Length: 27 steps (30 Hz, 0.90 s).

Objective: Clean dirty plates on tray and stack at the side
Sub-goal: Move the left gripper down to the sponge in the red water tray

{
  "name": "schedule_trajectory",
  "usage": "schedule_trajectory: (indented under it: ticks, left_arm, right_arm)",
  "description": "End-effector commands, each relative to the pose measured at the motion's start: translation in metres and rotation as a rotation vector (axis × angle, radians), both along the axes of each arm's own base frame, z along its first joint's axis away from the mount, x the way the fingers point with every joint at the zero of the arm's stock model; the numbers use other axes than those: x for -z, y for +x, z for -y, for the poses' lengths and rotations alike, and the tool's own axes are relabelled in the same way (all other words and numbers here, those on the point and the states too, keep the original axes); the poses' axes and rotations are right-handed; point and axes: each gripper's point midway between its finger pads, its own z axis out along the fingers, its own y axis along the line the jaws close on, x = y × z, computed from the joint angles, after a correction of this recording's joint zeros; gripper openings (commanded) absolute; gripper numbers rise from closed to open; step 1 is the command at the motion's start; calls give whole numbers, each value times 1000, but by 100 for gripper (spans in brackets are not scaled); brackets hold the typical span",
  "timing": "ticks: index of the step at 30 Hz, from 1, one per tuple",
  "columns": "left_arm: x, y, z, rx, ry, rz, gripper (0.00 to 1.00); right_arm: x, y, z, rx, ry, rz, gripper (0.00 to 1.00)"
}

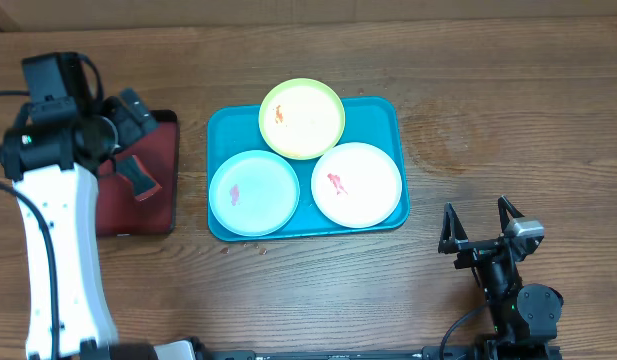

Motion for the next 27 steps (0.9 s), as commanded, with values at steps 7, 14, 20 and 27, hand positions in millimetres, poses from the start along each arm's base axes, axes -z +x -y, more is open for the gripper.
schedule_trajectory:
  ticks: [7, 14, 20, 27]
  left_arm:
    - [82, 4, -31, -89, -137, -223, 100]
    - [150, 4, -40, -113, -164, -400, 100]
    - [189, 11, -39, -52, -189, -457, 100]
    - [223, 13, -29, 26, -244, -511, 86]
  right_arm:
    - [2, 0, -1, -6, 1, 1, 100]
    - [2, 0, -1, -6, 1, 1, 100]
    - [2, 0, -1, -6, 1, 1, 100]
    - [2, 0, -1, -5, 1, 1, 100]
